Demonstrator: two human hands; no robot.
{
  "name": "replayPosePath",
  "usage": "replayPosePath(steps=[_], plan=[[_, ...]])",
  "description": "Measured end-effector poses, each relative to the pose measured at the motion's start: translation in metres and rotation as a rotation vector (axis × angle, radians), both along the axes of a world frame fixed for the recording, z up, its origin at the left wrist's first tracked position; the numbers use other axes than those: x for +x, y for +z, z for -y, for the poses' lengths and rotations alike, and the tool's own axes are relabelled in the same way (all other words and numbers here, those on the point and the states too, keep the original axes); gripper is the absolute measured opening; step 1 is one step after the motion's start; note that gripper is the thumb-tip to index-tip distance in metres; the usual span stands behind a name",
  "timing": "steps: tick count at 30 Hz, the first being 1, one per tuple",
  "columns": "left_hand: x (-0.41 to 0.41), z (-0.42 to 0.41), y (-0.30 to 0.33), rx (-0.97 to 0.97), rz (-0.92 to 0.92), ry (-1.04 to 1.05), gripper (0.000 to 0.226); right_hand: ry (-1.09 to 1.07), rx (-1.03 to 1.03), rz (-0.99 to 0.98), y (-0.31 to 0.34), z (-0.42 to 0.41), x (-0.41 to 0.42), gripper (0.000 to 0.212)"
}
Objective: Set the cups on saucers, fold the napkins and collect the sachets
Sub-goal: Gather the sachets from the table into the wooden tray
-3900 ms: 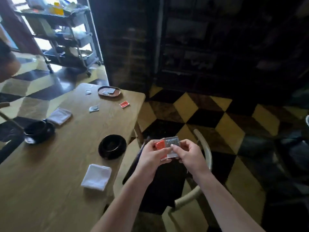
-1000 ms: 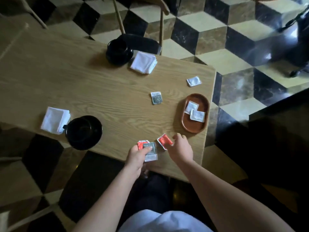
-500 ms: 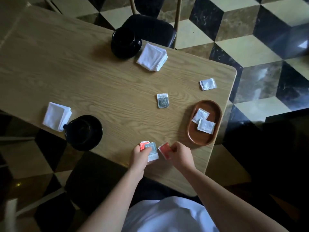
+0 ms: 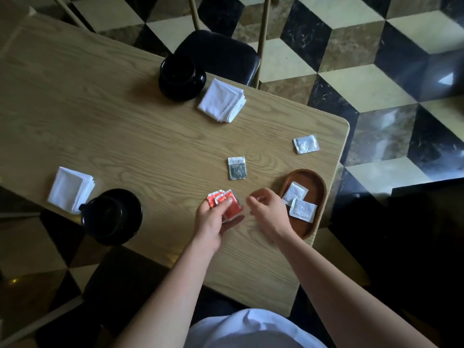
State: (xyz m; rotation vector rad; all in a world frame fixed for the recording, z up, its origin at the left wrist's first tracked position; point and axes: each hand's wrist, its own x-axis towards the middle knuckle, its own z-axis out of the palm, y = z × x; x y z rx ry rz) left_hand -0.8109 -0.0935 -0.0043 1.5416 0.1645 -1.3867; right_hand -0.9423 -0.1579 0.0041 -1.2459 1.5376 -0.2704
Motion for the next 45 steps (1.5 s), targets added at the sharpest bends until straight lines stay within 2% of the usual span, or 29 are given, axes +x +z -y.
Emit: replayPosePath(steps=[2, 5, 7, 10, 14, 16, 19, 21, 27, 31, 35, 39, 42, 45], plan=[[0.015, 0.006, -0.004, -0.009, 0.015, 0.063, 0.025, -0.02, -0.013, -0.067, -0.011, 0.029, 0.013, 0.021], [0.034, 0.007, -0.007, -0.002, 0.044, 0.111, 0.026, -0.035, -0.028, -0.187, -0.028, 0.065, 0.036, 0.052], [0.044, 0.004, -0.008, 0.045, 0.064, 0.109, 0.03, -0.059, -0.045, -0.246, -0.036, 0.078, 0.05, 0.061], [0.053, 0.0, -0.011, 0.111, 0.088, 0.118, 0.027, -0.015, -0.051, -0.362, -0.046, 0.084, 0.065, 0.055], [0.059, -0.002, -0.015, 0.103, 0.053, 0.125, 0.018, 0.133, -0.058, -0.43, -0.045, 0.084, 0.079, 0.027], [0.056, 0.0, -0.016, 0.107, 0.028, 0.12, 0.018, 0.13, -0.038, -0.375, -0.041, 0.081, 0.077, 0.021], [0.05, 0.008, -0.013, 0.094, -0.044, 0.099, 0.016, 0.038, -0.004, -0.16, -0.028, 0.074, 0.064, 0.009], [0.046, 0.015, -0.013, 0.095, -0.086, 0.055, 0.019, -0.021, -0.003, -0.041, -0.017, 0.067, 0.053, 0.008], [0.03, 0.034, -0.011, 0.014, -0.124, -0.06, 0.018, -0.04, 0.039, 0.109, 0.009, 0.042, 0.023, 0.016], [0.011, 0.042, -0.01, -0.032, -0.131, -0.204, 0.024, -0.005, 0.034, 0.08, 0.012, 0.037, 0.013, 0.005], [-0.009, 0.054, -0.007, -0.01, -0.087, -0.23, 0.028, -0.099, -0.023, -0.013, 0.008, 0.055, -0.015, 0.006], [-0.021, 0.071, -0.005, -0.032, -0.108, -0.202, 0.027, -0.162, -0.138, -0.241, -0.005, 0.11, -0.057, 0.012], [-0.028, 0.081, -0.002, -0.02, -0.106, -0.221, 0.031, 0.057, -0.271, -0.467, -0.017, 0.15, -0.075, 0.029], [-0.034, 0.088, 0.0, 0.01, -0.118, -0.243, 0.029, 0.458, -0.288, -0.673, -0.018, 0.188, -0.075, 0.046]])
